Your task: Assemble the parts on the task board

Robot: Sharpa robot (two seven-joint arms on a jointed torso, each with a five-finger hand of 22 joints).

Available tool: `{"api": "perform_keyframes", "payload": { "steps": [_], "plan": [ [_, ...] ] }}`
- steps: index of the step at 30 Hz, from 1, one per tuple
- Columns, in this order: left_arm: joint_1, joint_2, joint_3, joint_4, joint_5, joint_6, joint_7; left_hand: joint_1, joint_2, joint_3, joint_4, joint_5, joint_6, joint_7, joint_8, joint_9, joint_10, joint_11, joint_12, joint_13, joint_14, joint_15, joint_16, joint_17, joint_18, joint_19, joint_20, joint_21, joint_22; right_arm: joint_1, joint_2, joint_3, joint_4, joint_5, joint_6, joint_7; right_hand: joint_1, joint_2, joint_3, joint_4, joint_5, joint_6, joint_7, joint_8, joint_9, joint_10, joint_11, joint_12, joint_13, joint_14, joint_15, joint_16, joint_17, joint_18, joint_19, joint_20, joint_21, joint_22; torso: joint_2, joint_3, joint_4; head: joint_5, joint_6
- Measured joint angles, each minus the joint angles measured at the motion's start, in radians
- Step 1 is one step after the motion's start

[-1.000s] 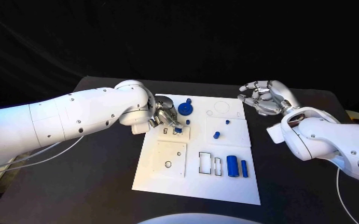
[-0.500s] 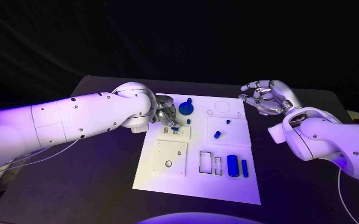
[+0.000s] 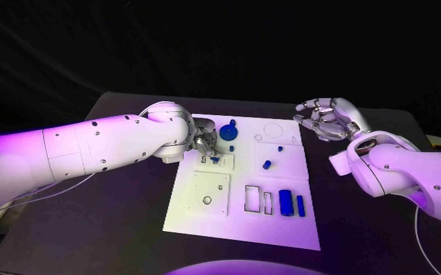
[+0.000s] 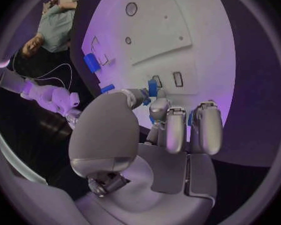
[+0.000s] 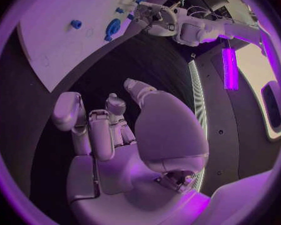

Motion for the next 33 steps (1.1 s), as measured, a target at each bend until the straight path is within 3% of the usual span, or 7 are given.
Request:
{"api": "perform_keyframes", "payload": {
  "steps": [5,7,11,31,33],
  "plan": [
    [-0.002,0.005,-0.004,-0.007,-0.005,0.013,-0.001,-0.003,-0.003,0.0,0.0,0.0,0.0,0.0,0.0,0.0,0.0,0.0,0.0,0.0,0.0,0.0,0.0,0.0,0.0,0.004,-0.004,0.0,0.0,0.0,0.0,0.0,0.001,0.0,0.0,0.0,0.0,0.0,0.0,0.0,0.0,0.0,0.0,0.0,0.0,0.0,0.0,0.0,0.0,0.0,0.0,0.0,0.0,0.0,0.0,0.0,0.0,0.0,0.0,0.0,0.0,0.0,-0.001],
    [-0.002,0.007,-0.004,-0.009,-0.007,0.017,-0.001,-0.004,-0.004,0.003,0.003,0.0,0.0,0.0,0.0,0.041,0.0,0.0,0.0,0.0,0.0,0.0,0.0,0.0,0.0,0.004,-0.004,0.0,0.0,0.0,0.0,0.0,0.001,0.0,0.0,0.0,0.0,0.0,0.0,0.0,0.0,0.0,0.0,0.0,0.0,0.0,0.0,0.0,0.0,0.0,0.0,0.0,0.0,0.0,0.0,0.0,-0.001,0.0,0.0,-0.0002,0.0,0.0,-0.002],
    [-0.002,0.012,-0.004,-0.013,-0.01,0.023,-0.001,-0.007,-0.007,0.003,0.003,0.0,0.0,0.0,0.0,0.065,0.0,0.0,0.0,0.0,0.004,-0.004,0.0,0.0,0.0,0.003,-0.004,0.0,0.0,0.0,0.0,0.0,0.002,0.0,0.0,0.0,0.0,0.0,0.0,0.0,0.0,0.0,0.0,0.0,0.0,0.0,0.0,0.0,0.0,0.0,0.0,0.0,0.0,0.0,0.0,0.0,-0.004,-0.001,0.001,-0.0004,0.0004,0.0,-0.003],
    [-0.002,0.013,-0.006,-0.016,-0.027,0.034,-0.002,-0.015,-0.014,0.011,0.011,0.005,0.0,0.0,0.009,0.065,0.005,-0.005,0.008,0.009,0.004,-0.004,0.0,0.0,0.0,0.018,-0.004,0.01,0.0,-0.001,-0.002,0.0,0.005,0.001,0.0,0.001,0.0,0.0,0.0,0.0,0.0,0.0,0.0,0.0,0.0,0.0,0.0,0.0,0.0,0.0,0.0,0.0,0.0,0.0,0.0,0.0,-0.004,-0.001,0.001,-0.0004,0.0002,-0.001,-0.01],
    [-0.002,0.011,-0.006,-0.016,-0.027,0.036,-0.003,-0.027,-0.018,0.036,-0.014,0.005,0.0,0.0,0.009,0.065,0.007,-0.003,0.009,0.011,0.004,-0.004,0.0,0.0,0.0,0.018,-0.004,0.01,0.0,-0.002,-0.002,0.0,0.005,0.001,0.0,0.001,0.0,0.0,0.0,0.0,0.0,0.0,0.0,0.0,0.0,0.0,0.0,0.0,0.0,0.0,0.0,0.0,0.0,0.0,0.0,0.0,-0.004,-0.001,0.001,-0.0003,0.0002,-0.002,-0.011]
  ]
}}
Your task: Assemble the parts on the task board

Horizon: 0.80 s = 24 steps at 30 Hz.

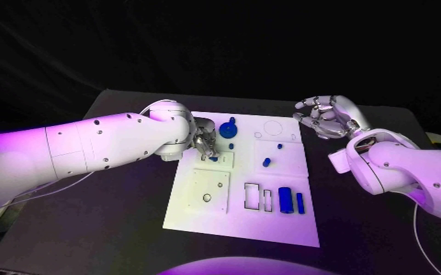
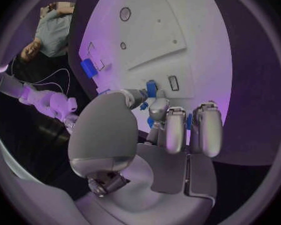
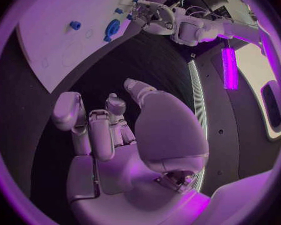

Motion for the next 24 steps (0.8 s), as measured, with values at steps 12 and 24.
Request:
{"api": "perform_keyframes", "payload": {
  "steps": [12,24],
  "plan": [
    [-0.001,-0.005,-0.001,0.001,0.0,0.004,0.0,-0.013,-0.002,0.003,0.003,0.006,0.0,0.0,0.0,0.0,0.005,-0.002,0.003,0.002,0.0,0.0,0.0,0.0,0.0,0.004,-0.004,0.004,0.0,-0.003,0.0,0.0,0.0,0.0,0.0,0.0,0.0,0.0,0.003,0.003,0.0,0.0,0.0,0.005,-0.001,0.0,0.0,0.0,-0.002,0.0,0.0,0.0,0.0,0.0,0.0,0.0,0.0,-0.001,-0.001,0.0006,0.0009,-0.002,-0.003],
    [-0.001,0.002,-0.001,-0.002,0.001,0.004,-0.002,-0.036,0.016,0.01,0.01,0.006,0.004,0.002,0.01,0.037,0.011,-0.007,0.006,0.001,0.0,-0.007,0.0,0.0,0.0,0.011,-0.004,0.008,0.0,-0.004,0.0,0.0,0.0,0.0,0.0,0.001,0.0,0.0,0.003,0.003,0.0,0.0,0.0,0.004,-0.001,0.0,0.0,0.0,-0.002,0.0,0.0,0.0,0.0,0.0,-0.007,0.0,-0.005,-0.003,-0.001,0.0012,0.0003,0.0,-0.002]
  ]
}}
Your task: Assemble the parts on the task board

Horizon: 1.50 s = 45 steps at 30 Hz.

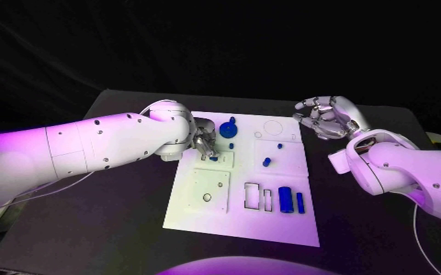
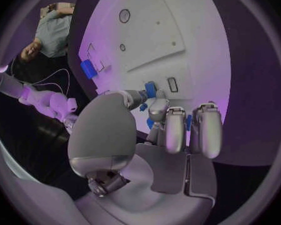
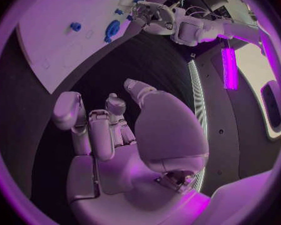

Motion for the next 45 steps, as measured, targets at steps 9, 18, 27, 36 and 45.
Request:
{"api": "perform_keyframes", "payload": {
  "steps": [9,18,27,36,45],
  "plan": [
    [-0.001,0.006,-0.001,-0.004,0.004,0.0,-0.003,-0.05,0.012,0.001,0.001,0.0,0.014,-0.007,0.015,0.068,0.014,-0.007,0.012,0.014,0.0,-0.007,0.0,0.0,0.0,0.007,-0.007,0.004,0.0,-0.001,0.0,0.0,0.0,0.0,0.0,0.001,0.0,0.0,0.0,0.0,0.0,0.0,0.0,0.0,0.0,0.0,0.0,0.0,-0.002,0.0,0.0,-0.006,-0.002,0.0,0.0,0.0,0.0,-0.002,0.0,0.0003,0.0,-0.002,0.0],
    [-0.001,0.01,-0.001,-0.009,0.007,0.0,-0.005,-0.077,0.015,0.058,-0.056,-0.002,0.019,-0.012,0.02,0.078,0.02,-0.013,0.02,0.021,-0.002,-0.01,0.0,0.0,0.0,0.014,-0.007,0.008,0.0,-0.001,0.0,0.0,-0.001,-0.001,0.0,0.002,0.0,0.0,0.0,0.0,0.0,0.0,0.0,0.0,0.0,0.0,0.0,0.0,-0.002,0.0,0.0,-0.006,-0.002,0.0,0.0,0.0,0.0,-0.002,0.0,-0.0004,0.0,-0.005,0.004],
    [-0.001,0.012,-0.001,-0.014,0.011,0.0,-0.006,-0.12,0.014,0.055,-0.067,-0.004,0.02,-0.013,0.02,0.1,0.023,-0.016,0.02,0.024,0.0,-0.015,0.0,0.0,0.0,0.015,-0.008,0.008,0.0,-0.002,0.001,0.0,-0.001,-0.001,0.0,0.003,0.0,0.0,0.0,0.0,0.0,0.0,0.0,0.0,0.0,-0.004,0.004,0.0,-0.004,0.0,0.0,-0.006,-0.002,0.0,0.0,0.0,-0.005,-0.004,0.0,-0.0009,0.0,-0.007,0.006],
    [-0.001,0.014,-0.001,-0.019,0.015,0.0,-0.006,-0.136,0.007,0.017,-0.048,-0.004,0.049,-0.031,0.02,0.114,0.023,-0.016,0.026,0.028,0.0,-0.015,0.0,0.0,0.0,0.018,-0.011,0.008,0.0,-0.002,0.0,0.0,-0.001,-0.001,0.0,0.004,0.0,0.0,0.0,0.0,0.0,0.0,0.0,0.0,0.0,-0.007,0.0,-0.004,-0.008,0.0,0.0,-0.006,-0.005,0.0,0.0,0.0,-0.009,-0.006,0.001,-0.0012,0.0,-0.009,0.006],
    [-0.002,0.015,-0.002,-0.023,0.015,0.0,-0.007,-0.16,0.007,-0.038,-0.015,-0.004,0.081,-0.059,0.014,0.12,0.023,-0.016,0.026,0.029,0.0,-0.015,0.0,0.0,0.0,0.018,-0.011,0.008,0.0,-0.002,0.0,0.0,0.0,-0.001,0.0,0.004,0.0,0.0,0.0,0.0,0.0,-0.001,0.002,0.003,-0.001,-0.007,0.0,-0.004,-0.008,0.0,0.0,-0.006,-0.007,0.0,0.0,0.0,-0.009,-0.008,0.001,-0.0012,-0.0002,-0.01,0.005]
  ]
}}
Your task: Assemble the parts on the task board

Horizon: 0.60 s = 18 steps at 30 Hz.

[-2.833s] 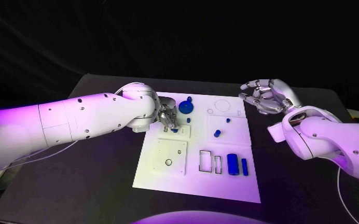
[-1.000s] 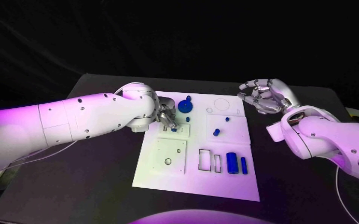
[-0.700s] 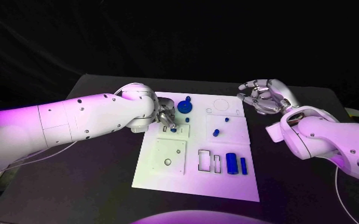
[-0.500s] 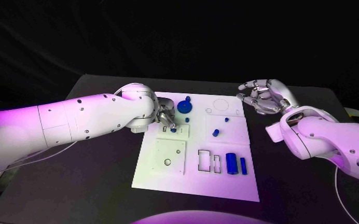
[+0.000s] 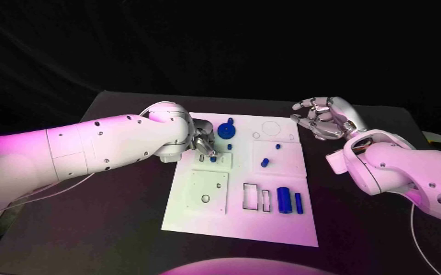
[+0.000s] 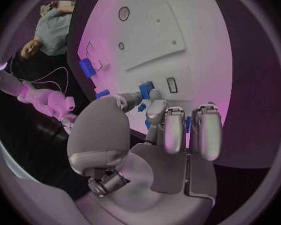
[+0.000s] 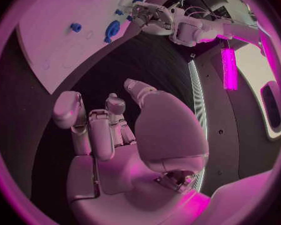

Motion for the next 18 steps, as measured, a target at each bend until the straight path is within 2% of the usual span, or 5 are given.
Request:
{"api": "perform_keyframes", "payload": {
  "steps": [11,17,18],
  "plan": [
    [0.0,-0.001,0.0,-0.002,0.002,0.001,0.0,-0.071,0.019,-0.085,0.003,0.001,0.015,0.0,-0.014,0.008,0.0,0.0,0.009,0.006,0.0,0.0,0.0,0.0,0.0,0.003,-0.004,0.0,0.0,0.0,-0.003,0.0,0.001,-0.001,0.0,0.0,0.0,0.0,0.0,0.0,0.0,-0.001,0.001,0.0,0.0,0.0,0.0,0.0,-0.002,0.0,0.0,-0.004,-0.005,0.0,-0.007,0.0,-0.008,-0.004,0.0,0.0004,0.0,-0.001,0.001],
    [0.0,-0.007,0.0,0.002,0.003,0.002,0.001,-0.088,0.016,-0.111,0.004,0.001,0.017,0.0,-0.018,0.012,0.003,-0.003,0.009,0.009,0.0,0.0,0.0,0.0,0.0,0.003,-0.004,0.0,0.0,0.0,-0.003,0.0,0.001,-0.001,0.0,0.0,0.0,0.0,0.0,0.0,0.0,-0.001,0.001,0.0,0.0,0.0,0.0,0.0,-0.002,0.0,0.0,-0.004,-0.006,0.0,-0.007,0.0,-0.008,-0.004,0.0,0.0003,-0.0004,-0.002,0.002],
    [0.0,-0.009,0.0,0.003,0.004,0.001,0.001,-0.094,0.021,-0.113,0.003,0.001,0.017,0.0,-0.018,0.012,0.003,-0.003,0.009,0.009,0.0,0.0,0.0,0.0,0.0,0.003,-0.004,0.0,0.0,0.0,-0.003,0.0,0.001,-0.001,0.0,0.0,0.0,0.0,0.0,0.0,0.0,-0.001,0.001,0.0,0.0,0.0,0.0,0.0,-0.002,0.0,0.0,-0.004,-0.006,0.0,-0.007,0.0,-0.008,-0.004,0.0,0.0003,-0.0004,-0.002,0.002]
  ]
}}
